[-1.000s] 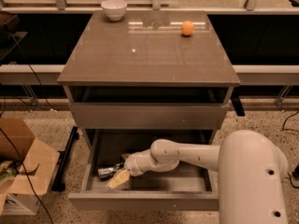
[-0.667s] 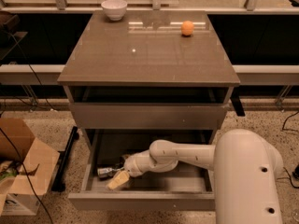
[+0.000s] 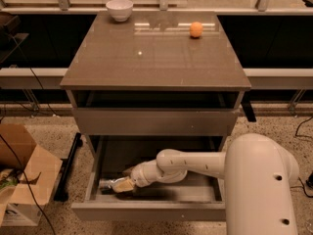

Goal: Pick redbull can from middle drawer and place on counter

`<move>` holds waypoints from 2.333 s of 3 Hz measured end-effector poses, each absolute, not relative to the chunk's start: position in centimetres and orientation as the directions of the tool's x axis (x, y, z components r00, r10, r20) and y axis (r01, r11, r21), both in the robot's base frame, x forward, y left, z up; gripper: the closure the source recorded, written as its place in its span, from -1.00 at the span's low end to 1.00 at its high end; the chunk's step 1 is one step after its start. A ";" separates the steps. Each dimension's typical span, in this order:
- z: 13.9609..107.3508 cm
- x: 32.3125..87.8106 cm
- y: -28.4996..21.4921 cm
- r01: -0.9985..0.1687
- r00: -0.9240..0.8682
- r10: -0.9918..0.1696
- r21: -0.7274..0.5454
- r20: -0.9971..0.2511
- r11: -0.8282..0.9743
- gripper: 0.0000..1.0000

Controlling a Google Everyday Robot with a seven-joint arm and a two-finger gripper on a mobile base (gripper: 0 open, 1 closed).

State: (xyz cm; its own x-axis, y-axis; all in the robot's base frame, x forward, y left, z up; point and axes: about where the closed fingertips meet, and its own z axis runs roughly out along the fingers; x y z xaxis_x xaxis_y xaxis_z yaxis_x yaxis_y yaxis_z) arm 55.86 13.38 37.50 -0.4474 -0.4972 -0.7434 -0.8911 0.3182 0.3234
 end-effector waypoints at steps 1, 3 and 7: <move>37.5 55.7 13.1 -0.880 -0.463 -0.487 0.322 -0.741 0.348 0.30; 45.7 57.0 10.5 -0.885 -0.440 -0.406 0.309 -0.801 0.348 1.00; 77.8 56.4 -3.3 -0.961 -0.205 -0.555 0.059 -0.806 0.269 1.00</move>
Offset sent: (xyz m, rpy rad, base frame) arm 0.0057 -0.0101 0.0337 0.0446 -0.0277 -0.0823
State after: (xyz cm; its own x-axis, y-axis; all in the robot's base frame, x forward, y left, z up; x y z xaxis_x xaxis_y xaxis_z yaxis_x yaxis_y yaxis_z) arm 56.37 -3.27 77.83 -0.2046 -0.5555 -0.8060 -0.9614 0.2690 0.0586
